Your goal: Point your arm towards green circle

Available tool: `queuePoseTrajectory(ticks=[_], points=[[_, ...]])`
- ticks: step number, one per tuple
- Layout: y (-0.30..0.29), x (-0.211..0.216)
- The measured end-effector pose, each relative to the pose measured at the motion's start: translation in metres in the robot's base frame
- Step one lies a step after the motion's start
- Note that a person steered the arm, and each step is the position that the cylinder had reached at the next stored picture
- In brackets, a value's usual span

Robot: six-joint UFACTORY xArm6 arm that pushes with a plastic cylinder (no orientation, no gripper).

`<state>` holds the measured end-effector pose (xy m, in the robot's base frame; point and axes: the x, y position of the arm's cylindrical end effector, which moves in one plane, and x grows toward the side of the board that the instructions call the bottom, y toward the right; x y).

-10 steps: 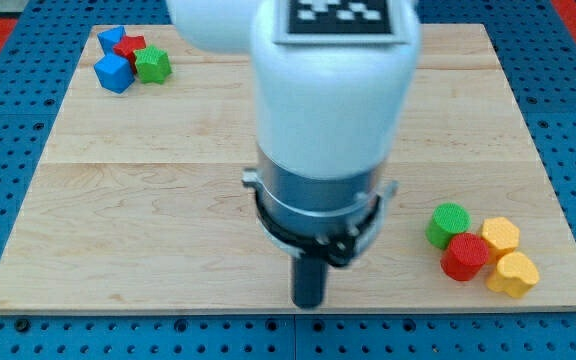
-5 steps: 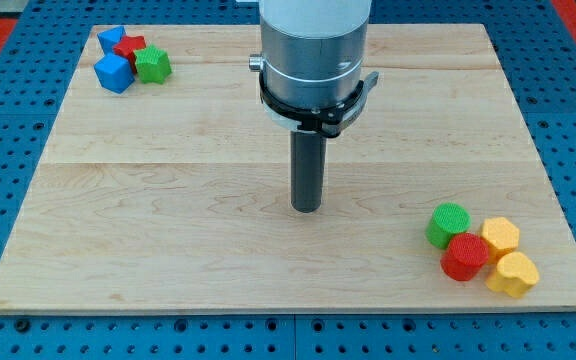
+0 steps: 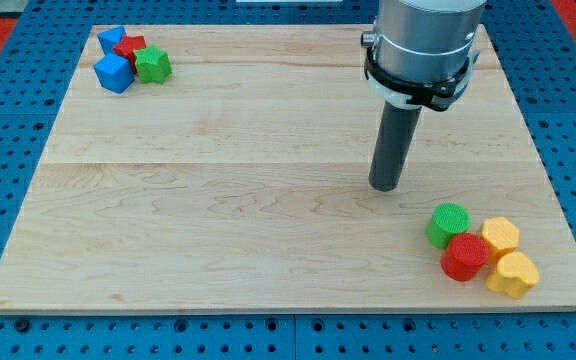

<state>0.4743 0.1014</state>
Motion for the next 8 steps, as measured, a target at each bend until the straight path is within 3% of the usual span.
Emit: queuePoseTrajectory(ticks=[3,8], points=[[-0.017,0.0],[0.016,0.025]])
